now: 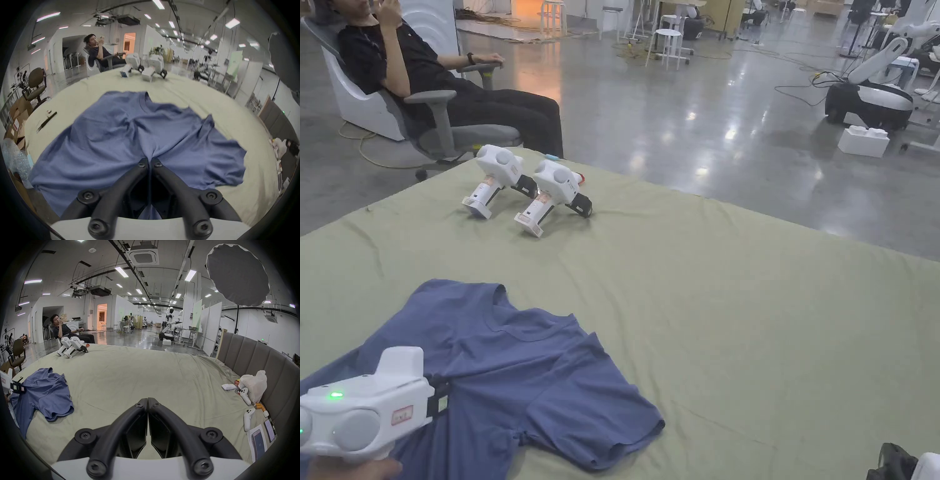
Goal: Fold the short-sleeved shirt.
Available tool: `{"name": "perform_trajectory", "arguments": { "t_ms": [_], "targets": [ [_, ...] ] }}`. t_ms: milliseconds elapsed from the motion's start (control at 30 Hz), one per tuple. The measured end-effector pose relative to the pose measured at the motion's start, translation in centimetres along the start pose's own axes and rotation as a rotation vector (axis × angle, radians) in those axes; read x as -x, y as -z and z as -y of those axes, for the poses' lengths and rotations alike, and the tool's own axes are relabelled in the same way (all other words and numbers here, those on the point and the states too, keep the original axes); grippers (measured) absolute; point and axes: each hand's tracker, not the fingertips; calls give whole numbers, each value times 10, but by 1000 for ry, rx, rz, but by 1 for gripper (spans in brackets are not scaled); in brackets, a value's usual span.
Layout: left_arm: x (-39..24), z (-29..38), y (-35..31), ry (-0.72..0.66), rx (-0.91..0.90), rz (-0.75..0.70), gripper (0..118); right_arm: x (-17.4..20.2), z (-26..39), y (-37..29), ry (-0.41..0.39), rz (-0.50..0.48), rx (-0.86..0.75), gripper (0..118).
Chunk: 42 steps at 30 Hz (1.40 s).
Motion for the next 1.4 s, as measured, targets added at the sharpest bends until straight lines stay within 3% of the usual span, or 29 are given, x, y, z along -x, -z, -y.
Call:
{"name": "perform_trajectory", "arguments": {
  "t_ms": [400,700,867,1100,1400],
  "targets": [
    [4,-80,-49,-27,-296,79,0,-3,-12,-10,13,0,-48,0],
    [-71,-139,-98,88,-451,228,0,-13,-14,-21,27,10,-70,0],
    [-126,-154,-110,131,-479,385,0,-27,-16,-29,47,26,-87,0],
    [-226,-135,-105,184,-438,600,0,-56,-16,-34,85,50,-93,0],
    [-360,-37,-68,295,-234,834,0,-109,-3,-50,128,134,-102,0]
  ]
}}
